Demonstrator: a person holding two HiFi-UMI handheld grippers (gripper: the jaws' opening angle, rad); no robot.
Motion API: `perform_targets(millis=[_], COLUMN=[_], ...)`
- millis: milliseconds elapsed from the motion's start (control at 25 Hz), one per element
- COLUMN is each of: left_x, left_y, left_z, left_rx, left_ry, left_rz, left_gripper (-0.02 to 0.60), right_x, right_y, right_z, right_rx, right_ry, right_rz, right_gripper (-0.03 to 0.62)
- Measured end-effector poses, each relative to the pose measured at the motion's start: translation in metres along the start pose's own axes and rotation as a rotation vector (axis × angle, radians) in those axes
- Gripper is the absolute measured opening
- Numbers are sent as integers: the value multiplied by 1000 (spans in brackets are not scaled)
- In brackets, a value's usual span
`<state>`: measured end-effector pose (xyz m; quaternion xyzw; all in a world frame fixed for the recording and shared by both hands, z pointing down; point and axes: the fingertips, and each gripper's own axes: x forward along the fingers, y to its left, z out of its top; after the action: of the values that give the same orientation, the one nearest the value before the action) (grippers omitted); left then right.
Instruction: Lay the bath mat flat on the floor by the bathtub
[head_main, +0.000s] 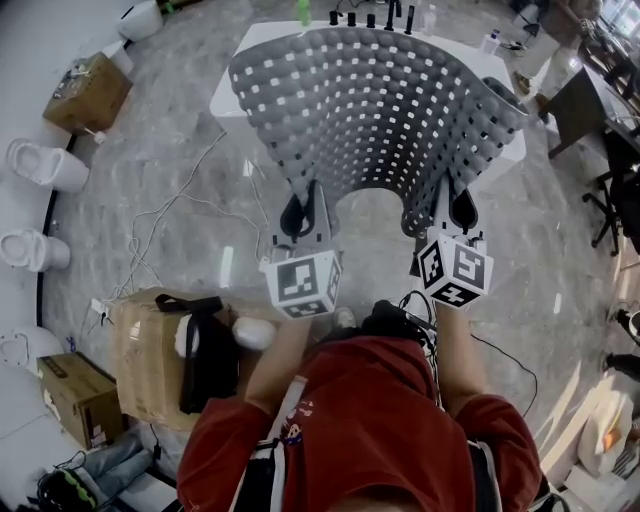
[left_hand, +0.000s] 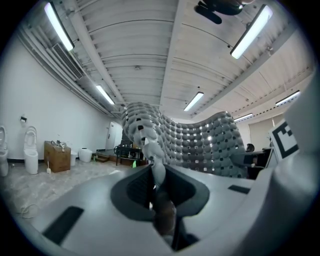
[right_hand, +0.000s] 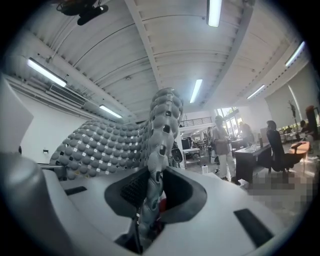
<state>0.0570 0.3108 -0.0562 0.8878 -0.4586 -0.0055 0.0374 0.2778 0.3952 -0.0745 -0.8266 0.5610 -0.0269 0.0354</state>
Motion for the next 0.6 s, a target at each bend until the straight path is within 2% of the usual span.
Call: perform_targets(millis=[120,200,320,480,600], left_x=[-3,5,28,58,68], left_y=[-7,-29,-61,-52,-58], left_z=[4,0,-25,-55,-55], left_rx=[-3,5,23,24,26], left_ry=[1,4,13,25,28], left_rz=[3,4,7,29,42], left_gripper=[58,58,58,58,58], right_x=[-5,-2,14,48,58], right_y=[-8,-33,-77,-81,-88], right_z=[3,1,-23,-54,-54], right_rx=[6,15,40,53,48], right_ry=[3,6,11,20,25], right_rz=[-3,-4,-5,13,26], right_gripper=[77,77,77,77,77])
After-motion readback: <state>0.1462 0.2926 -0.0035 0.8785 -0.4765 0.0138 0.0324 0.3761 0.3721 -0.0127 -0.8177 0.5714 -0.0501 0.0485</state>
